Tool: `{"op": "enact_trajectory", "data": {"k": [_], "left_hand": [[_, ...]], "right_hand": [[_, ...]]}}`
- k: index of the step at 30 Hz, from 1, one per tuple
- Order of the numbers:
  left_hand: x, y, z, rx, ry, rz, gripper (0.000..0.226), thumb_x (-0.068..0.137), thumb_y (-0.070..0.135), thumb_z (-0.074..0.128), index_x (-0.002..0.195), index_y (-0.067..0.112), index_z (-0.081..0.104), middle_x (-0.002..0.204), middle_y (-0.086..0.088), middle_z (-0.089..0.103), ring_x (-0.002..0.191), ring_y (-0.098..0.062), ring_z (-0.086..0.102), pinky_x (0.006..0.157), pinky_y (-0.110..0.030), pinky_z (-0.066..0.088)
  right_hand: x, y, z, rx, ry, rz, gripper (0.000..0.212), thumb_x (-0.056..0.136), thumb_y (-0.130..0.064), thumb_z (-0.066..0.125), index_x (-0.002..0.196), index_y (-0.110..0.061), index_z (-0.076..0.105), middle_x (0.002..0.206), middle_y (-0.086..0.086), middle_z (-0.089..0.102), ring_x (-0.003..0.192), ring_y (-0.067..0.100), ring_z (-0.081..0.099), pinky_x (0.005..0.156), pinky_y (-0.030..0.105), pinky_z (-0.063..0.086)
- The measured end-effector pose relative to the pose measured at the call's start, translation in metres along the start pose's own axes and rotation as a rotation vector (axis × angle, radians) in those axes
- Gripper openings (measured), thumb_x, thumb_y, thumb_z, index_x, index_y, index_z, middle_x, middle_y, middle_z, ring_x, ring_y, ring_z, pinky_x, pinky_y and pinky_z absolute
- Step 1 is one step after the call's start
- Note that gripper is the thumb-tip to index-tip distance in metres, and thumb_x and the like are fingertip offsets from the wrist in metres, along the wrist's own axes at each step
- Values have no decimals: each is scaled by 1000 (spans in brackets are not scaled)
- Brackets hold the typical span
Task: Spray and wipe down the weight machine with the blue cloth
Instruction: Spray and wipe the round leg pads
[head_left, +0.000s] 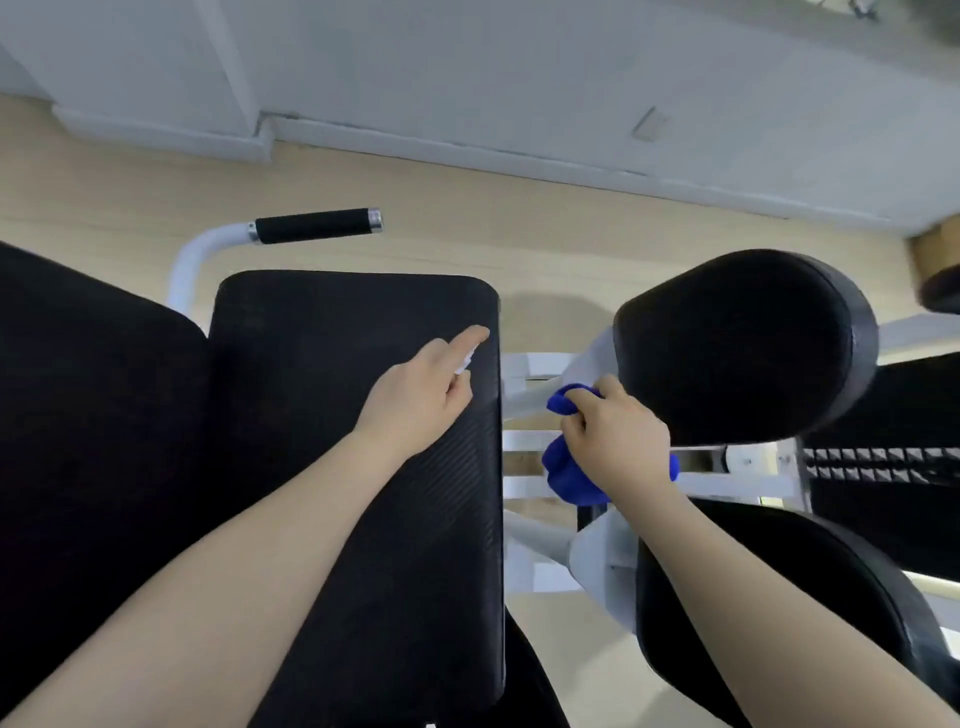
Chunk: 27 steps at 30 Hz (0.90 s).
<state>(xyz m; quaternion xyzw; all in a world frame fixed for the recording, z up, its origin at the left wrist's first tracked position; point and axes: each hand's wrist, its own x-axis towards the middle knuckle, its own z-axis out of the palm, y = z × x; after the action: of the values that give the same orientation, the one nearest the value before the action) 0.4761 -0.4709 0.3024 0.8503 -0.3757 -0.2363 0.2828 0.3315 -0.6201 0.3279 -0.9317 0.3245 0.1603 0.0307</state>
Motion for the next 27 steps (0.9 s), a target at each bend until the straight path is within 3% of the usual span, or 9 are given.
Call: {"op": "enact_trajectory", "data": {"k": [4,7,11,17,19,22,24,27], "left_hand": [[-15,47,32,0,-150,191,46,92,18,42,136,29,34,96,-5,55,69,-30,57,65,-43,50],[-34,82,56,28,-265,301,46,91,15,41,134,29,35,99,-4,54,67,-28,53,60,-41,48],[-52,119,78,146,-373,375,45,92,16,39,136,30,34,103,-4,54,69,-20,41,51,-25,30],[-75,149,103,175,-427,468,49,93,17,38,140,32,31,108,-3,56,75,-21,53,60,-32,41],[-85,146,113,133,-431,428,50,91,16,40,138,32,32,108,-2,57,71,-25,54,61,-35,46],[-106,143,131,8,-458,304,45,91,16,42,133,32,34,69,0,52,55,-18,44,53,-33,39],[-122,153,143,-231,-517,94,43,92,15,40,129,37,34,58,-2,44,50,-18,42,51,-31,38],[-144,182,164,-709,-442,-297,44,92,10,37,128,35,38,70,-9,49,46,-18,46,48,-31,42]], "right_hand": [[-71,54,6,-85,94,-23,29,79,-23,40,67,-13,64,73,0,48,56,22,48,46,23,26],[-150,94,6,-140,180,-146,28,70,-22,39,49,-11,54,59,4,49,47,25,45,43,27,29],[-225,144,6,-276,242,-218,24,74,-20,42,56,-11,56,63,6,53,52,26,46,53,32,32],[-229,190,20,-396,413,-464,18,76,-13,42,74,-15,59,83,4,60,65,25,54,64,33,29],[-226,206,23,-446,472,-546,24,84,-7,35,85,-16,57,94,5,55,76,26,52,70,34,33],[-213,220,18,-531,457,-643,18,81,-6,43,90,-16,55,98,6,57,82,28,55,78,36,35],[-203,221,11,-556,432,-668,18,72,-6,55,86,-16,60,95,5,60,81,28,56,80,37,35],[-194,224,5,-552,408,-723,24,74,-3,45,85,-16,64,94,6,63,80,28,60,82,37,33]]}}
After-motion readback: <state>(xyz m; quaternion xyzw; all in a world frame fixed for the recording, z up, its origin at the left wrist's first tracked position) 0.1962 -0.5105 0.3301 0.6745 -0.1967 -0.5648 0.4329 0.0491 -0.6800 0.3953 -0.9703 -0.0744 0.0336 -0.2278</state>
